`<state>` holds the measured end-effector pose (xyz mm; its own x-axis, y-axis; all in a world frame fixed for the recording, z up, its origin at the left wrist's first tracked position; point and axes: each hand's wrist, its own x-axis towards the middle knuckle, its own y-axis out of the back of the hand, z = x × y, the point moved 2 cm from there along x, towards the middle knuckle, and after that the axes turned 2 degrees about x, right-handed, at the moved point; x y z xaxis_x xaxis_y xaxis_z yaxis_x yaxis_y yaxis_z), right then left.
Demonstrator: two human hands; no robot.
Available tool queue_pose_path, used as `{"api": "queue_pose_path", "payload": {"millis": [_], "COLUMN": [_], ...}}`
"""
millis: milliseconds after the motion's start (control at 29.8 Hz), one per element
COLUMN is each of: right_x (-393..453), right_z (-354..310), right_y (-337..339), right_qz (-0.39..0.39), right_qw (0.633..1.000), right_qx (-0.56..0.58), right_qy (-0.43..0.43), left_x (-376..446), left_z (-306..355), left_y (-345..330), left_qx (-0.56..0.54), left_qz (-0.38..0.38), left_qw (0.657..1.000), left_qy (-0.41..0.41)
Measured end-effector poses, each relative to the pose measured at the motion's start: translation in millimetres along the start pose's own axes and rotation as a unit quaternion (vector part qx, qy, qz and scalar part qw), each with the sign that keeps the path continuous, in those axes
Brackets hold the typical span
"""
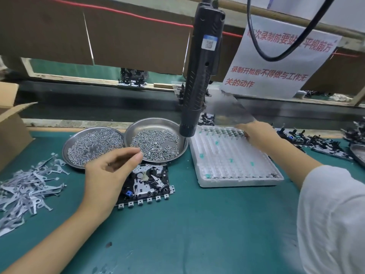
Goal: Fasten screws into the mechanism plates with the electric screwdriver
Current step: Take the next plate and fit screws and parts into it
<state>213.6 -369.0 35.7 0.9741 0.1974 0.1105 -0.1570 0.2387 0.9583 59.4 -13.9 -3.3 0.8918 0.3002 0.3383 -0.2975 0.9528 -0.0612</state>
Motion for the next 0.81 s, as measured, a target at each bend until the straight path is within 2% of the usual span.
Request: {"api": "queue_pose_path", "payload": {"millis": [134, 302, 403, 503, 570, 604, 671, 738, 805], "right_x": [1, 0, -5, -30, -57, -70, -91, -99, -98], "right_z": [-3, 0, 2, -15, -45, -64, -105, -144, -175], "right_y": [1, 4, 17, 38, 53, 58, 65, 65, 59], "right_qz": [0.001, 0.003, 0.019, 0.029, -0.019, -0.048, -0.069, -0.059, -0.05], "right_qw": [0.999, 1.0, 0.996, 0.97, 0.927, 0.891, 0.793, 0.691, 0.631], "right_qx": [-0.018, -0.008, 0.071, 0.23, 0.371, 0.451, 0.606, 0.72, 0.773], "right_qy": [0.03, 0.007, -0.055, -0.075, -0.049, -0.026, 0.011, 0.026, 0.034], "left_x": [-1, -1, 0, -3, -4, -4, -5, -6, -8], "left_z": [-1, -1, -1, 2, 2, 2, 2, 2, 1], "left_y": [-2, -2, -1, -4, -7, -8, -10, -10, -10], "left_qx": [0.002, -0.005, -0.005, -0.002, -0.001, -0.001, 0.005, 0.019, 0.024], "left_qz": [-0.001, -0.004, -0.009, -0.022, -0.029, -0.033, -0.045, -0.059, -0.067], "left_qw": [1.0, 1.0, 1.0, 1.0, 0.999, 0.999, 0.999, 0.997, 0.997], "left_qy": [0.007, 0.01, 0.008, -0.005, -0.014, -0.016, -0.023, -0.035, -0.041]}}
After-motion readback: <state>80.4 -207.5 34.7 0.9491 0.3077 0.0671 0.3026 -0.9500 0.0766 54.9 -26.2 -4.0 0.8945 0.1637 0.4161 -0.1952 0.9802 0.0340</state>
